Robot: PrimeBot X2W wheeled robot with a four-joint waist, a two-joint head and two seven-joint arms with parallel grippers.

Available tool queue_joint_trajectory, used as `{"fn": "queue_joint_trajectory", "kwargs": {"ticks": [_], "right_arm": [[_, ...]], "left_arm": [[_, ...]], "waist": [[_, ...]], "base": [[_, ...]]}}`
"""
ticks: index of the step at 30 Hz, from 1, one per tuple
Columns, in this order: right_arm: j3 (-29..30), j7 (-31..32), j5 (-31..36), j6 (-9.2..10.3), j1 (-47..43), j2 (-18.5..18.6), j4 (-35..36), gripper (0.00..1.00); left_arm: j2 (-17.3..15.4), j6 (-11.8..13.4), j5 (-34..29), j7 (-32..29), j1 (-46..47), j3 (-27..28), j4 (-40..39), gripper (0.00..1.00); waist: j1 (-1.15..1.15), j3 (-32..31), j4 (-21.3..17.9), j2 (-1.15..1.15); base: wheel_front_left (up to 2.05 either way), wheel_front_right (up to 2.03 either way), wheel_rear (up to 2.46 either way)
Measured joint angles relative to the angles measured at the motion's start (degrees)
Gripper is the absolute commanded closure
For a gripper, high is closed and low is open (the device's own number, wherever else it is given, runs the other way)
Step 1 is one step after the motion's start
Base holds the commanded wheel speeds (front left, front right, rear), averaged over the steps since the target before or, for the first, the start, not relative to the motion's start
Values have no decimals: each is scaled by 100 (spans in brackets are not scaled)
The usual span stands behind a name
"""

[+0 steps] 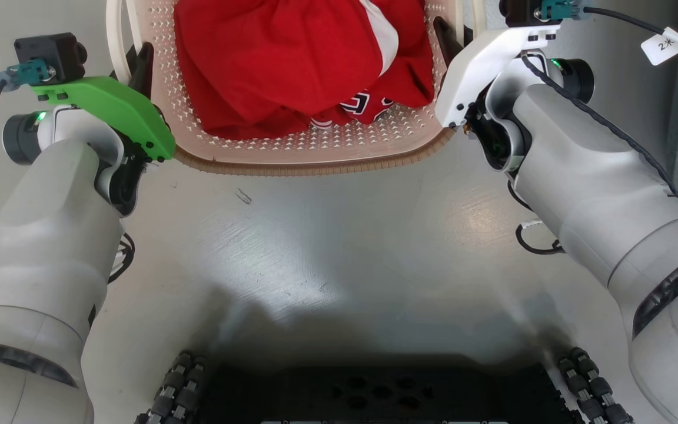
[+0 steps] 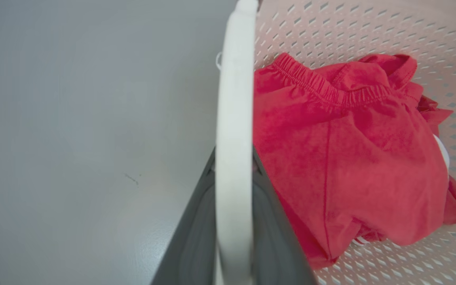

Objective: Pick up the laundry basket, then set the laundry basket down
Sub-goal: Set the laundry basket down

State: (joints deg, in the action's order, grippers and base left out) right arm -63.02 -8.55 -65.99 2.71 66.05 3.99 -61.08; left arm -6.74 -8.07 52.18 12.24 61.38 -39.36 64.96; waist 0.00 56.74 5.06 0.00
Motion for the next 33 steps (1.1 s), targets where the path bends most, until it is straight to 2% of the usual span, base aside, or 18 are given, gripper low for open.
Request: {"fn": "queue_joint_trajectory", "kwargs": {"ticks": [7,8,9,10,12,14,16,21,22,23,26,31,32,33], "right_arm": [[-22,-59,-11,27,12,-3,-24,100],[-29,-78,-12,29,12,-4,-30,86],[-34,-92,-18,34,12,-5,-33,79],[-41,-97,-20,36,12,-8,-35,77],[-56,-98,-27,36,13,-12,-36,77],[-69,-99,-31,36,14,-15,-37,84],[-82,-99,-52,41,15,-16,-43,82],[-105,-101,-63,42,20,-15,-53,70],[-114,-102,-63,41,23,-15,-53,68],[-124,-105,-63,41,24,-16,-52,68],[-147,-108,-65,38,29,-16,-52,72],[-175,-152,-109,41,35,-15,-52,71],[-179,-152,-112,41,36,-15,-53,70],[-188,-153,-120,42,36,-15,-55,57]], "left_arm": [[36,0,-1,43,6,-8,54,100],[40,0,-1,44,7,-11,62,100],[42,0,-1,48,9,-16,69,100],[45,0,-1,49,15,-22,78,100],[47,0,-2,49,26,-31,99,100],[47,0,-2,51,30,-40,113,100],[47,0,-2,52,31,-48,119,100],[62,0,-2,94,40,-63,135,100],[60,0,-2,94,42,-67,142,96],[59,0,-2,94,44,-71,147,94],[59,0,-2,99,57,-86,157,100],[59,0,-2,100,62,-104,167,100],[59,0,-2,100,62,-110,165,100],[59,0,-2,100,63,-121,155,100]], "waist": [[0,54,-1,0],[0,57,-2,0],[0,60,-3,0],[0,62,-4,0],[0,65,-7,0],[0,69,-8,0],[0,75,-9,0],[0,95,-9,0],[0,99,-9,0],[0,102,-9,0],[0,110,-9,0],[0,125,-10,0],[0,128,-11,0],[0,134,-14,0]], "base": [[0,0,0],[0,0,0],[0,0,0],[0,0,0],[0,0,0],[0,0,0],[0,0,0],[0,0,0],[0,0,0],[0,0,0],[0,0,0],[0,0,0],[0,0,0],[0,0,0]]}}
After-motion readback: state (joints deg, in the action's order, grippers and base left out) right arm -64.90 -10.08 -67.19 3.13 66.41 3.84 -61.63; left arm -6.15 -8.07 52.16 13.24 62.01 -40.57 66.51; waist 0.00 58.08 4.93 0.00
